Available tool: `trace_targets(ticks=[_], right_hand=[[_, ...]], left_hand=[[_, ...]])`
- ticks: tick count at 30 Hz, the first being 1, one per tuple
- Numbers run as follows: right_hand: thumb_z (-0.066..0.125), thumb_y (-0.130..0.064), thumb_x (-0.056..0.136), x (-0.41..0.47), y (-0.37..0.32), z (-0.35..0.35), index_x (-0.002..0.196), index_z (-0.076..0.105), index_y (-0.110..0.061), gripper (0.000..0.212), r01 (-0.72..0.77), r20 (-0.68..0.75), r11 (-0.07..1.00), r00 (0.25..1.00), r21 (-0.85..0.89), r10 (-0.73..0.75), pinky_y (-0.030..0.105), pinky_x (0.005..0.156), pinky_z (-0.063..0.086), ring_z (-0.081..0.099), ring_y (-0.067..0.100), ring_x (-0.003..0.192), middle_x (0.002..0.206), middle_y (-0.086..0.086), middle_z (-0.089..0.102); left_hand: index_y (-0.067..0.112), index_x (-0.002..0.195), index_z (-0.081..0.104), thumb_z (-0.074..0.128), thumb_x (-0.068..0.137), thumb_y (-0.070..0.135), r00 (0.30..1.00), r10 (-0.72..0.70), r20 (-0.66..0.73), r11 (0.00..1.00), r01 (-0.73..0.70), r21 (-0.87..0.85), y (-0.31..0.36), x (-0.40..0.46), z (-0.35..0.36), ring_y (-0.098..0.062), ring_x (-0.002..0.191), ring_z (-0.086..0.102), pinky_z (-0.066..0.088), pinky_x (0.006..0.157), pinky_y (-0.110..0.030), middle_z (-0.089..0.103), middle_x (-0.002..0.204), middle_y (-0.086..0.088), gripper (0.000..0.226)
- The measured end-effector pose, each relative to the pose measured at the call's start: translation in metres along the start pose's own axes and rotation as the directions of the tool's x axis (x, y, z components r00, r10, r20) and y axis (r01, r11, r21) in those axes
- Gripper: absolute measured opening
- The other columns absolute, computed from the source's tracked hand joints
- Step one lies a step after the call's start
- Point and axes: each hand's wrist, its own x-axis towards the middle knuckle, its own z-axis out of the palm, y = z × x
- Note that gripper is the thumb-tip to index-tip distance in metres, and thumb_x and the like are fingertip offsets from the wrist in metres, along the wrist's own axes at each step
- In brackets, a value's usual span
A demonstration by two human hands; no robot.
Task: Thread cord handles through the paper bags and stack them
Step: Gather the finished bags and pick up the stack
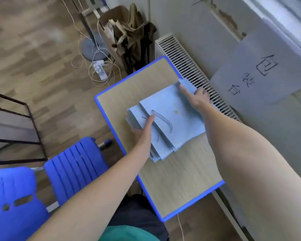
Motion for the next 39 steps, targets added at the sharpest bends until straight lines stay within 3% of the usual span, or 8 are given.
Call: trace_targets(ticks=[5,10,13,19,27,31,36,39], right_hand=[[0.028,-0.086,0.086,0.019,0.007,-0.010,0.134,0.037,-0.015,0.086,-0.038,0.040,0.991,0.999,0.130,0.033,0.051,0.118,0.021,0.038,0.030,0.136,0.150,0.010,0.040],[0.038,-0.082,0.086,0.013,0.012,-0.008,0.160,0.012,-0.013,0.104,-0.130,-0.034,0.991,0.991,-0.022,0.130,0.052,0.122,0.012,0.015,0.032,0.152,0.165,0.012,0.017],[0.035,-0.086,0.083,-0.007,0.023,-0.001,0.157,0.016,-0.010,0.108,-0.192,-0.135,0.981,0.973,-0.011,0.188,0.053,0.121,0.015,0.021,0.036,0.149,0.160,0.018,0.026],[0.028,-0.086,0.085,-0.059,0.056,0.033,0.156,0.014,-0.003,0.110,-0.353,-0.168,0.934,0.918,0.060,0.359,0.050,0.120,0.015,0.016,0.033,0.149,0.159,0.020,0.023],[0.028,-0.071,0.095,-0.085,0.008,0.081,0.160,0.013,-0.019,0.085,0.132,-0.307,0.942,0.923,-0.309,-0.230,0.054,0.121,-0.009,-0.006,0.035,0.154,0.167,0.017,0.000],[0.019,-0.083,0.088,-0.094,0.000,0.127,0.160,0.007,-0.017,0.098,0.137,-0.247,0.906,0.936,-0.400,-0.250,0.063,0.118,-0.009,-0.012,0.044,0.151,0.165,0.024,-0.008],[0.016,-0.084,0.087,-0.090,0.006,0.139,0.160,0.010,-0.016,0.099,0.121,-0.300,0.896,0.916,-0.427,-0.266,0.063,0.119,-0.008,-0.009,0.043,0.152,0.165,0.024,-0.003],[0.016,-0.082,0.089,-0.092,0.006,0.141,0.161,0.009,-0.018,0.097,0.133,-0.313,0.902,0.909,-0.411,-0.277,0.061,0.119,-0.009,-0.011,0.040,0.152,0.166,0.021,-0.005]], left_hand=[[0.020,0.141,0.032,0.078,0.069,0.055,0.996,-0.014,-0.085,1.000,0.016,0.024,-0.005,0.007,0.010,-0.025,0.106,0.058,0.049,0.096,-0.046,0.056,0.124,0.000,0.092],[0.024,0.133,0.040,0.077,0.049,0.077,1.000,-0.023,-0.019,0.999,0.022,-0.044,0.003,0.005,0.029,-0.021,0.105,0.061,0.049,0.097,-0.046,0.058,0.119,0.006,0.106],[0.026,0.124,0.053,0.074,0.029,0.089,0.998,0.037,-0.046,0.995,-0.032,0.092,0.003,0.015,0.035,-0.021,0.101,0.067,0.054,0.090,-0.045,0.065,0.116,0.004,0.116],[0.016,0.112,0.059,0.076,0.051,0.077,0.993,0.037,0.115,0.926,-0.078,0.371,0.019,0.025,0.007,-0.019,0.095,0.063,0.052,0.089,-0.037,0.064,0.106,0.002,0.088],[0.018,0.110,0.066,0.063,0.097,0.032,0.921,0.080,0.382,0.926,-0.211,0.314,0.016,0.027,-0.009,-0.014,0.086,0.069,0.053,0.071,-0.027,0.073,0.107,-0.004,0.019],[0.020,0.106,0.065,0.054,0.102,0.015,0.871,0.070,0.486,0.960,-0.191,0.205,0.005,0.029,-0.022,-0.007,0.077,0.072,0.056,0.065,-0.021,0.076,0.088,0.007,0.013],[0.008,0.111,0.061,0.042,0.103,0.042,0.962,0.203,0.184,0.936,-0.246,0.253,-0.005,0.030,-0.006,-0.021,0.096,0.064,0.046,0.078,-0.031,0.068,0.106,-0.002,0.039],[0.004,0.104,0.055,0.033,0.105,0.045,0.892,0.445,0.077,0.751,-0.419,0.511,-0.016,0.031,-0.004,-0.028,0.092,0.059,0.035,0.073,-0.029,0.066,0.102,-0.011,0.047]])
